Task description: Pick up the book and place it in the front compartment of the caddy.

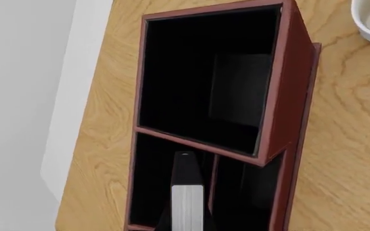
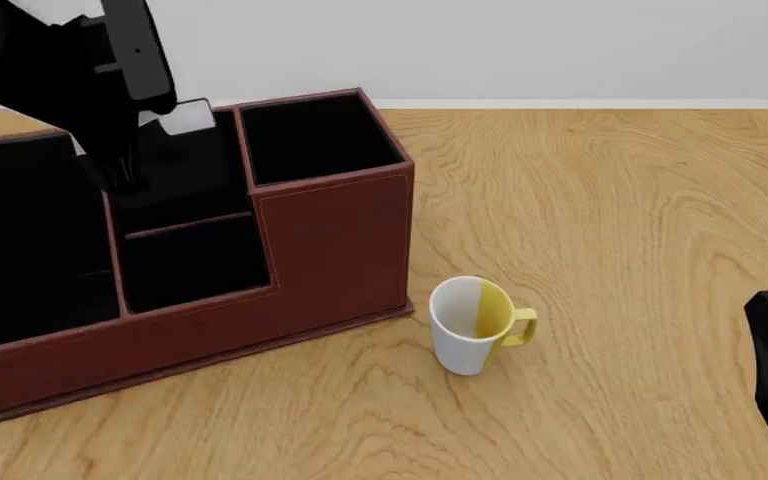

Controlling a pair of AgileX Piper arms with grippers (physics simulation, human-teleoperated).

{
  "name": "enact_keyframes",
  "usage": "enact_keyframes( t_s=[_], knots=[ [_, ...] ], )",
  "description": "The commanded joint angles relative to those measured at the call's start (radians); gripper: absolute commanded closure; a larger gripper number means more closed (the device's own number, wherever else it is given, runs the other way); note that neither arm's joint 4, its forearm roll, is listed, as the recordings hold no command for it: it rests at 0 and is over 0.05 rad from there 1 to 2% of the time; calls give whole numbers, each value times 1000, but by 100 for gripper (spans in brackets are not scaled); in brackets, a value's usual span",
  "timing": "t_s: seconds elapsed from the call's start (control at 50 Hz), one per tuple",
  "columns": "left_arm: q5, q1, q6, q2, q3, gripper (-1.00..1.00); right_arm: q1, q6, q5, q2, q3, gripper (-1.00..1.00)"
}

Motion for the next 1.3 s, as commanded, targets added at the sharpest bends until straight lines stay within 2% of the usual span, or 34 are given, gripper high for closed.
enact_keyframes(
  t_s=[0.02, 0.32, 0.8, 1.3],
  knots=[
    [-14, 19, 22, 5, 11, 100, 0, 0, 0, 0, 0, -100],
    [-30, 51, 56, 28, 23, 100, 0, 0, 0, 0, 0, -100],
    [-88, 42, 42, 93, 34, 100, 0, 0, 0, 0, 0, -100],
    [-132, 74, 50, 148, 44, 100, 0, 0, 0, 0, 0, -100]
  ],
)
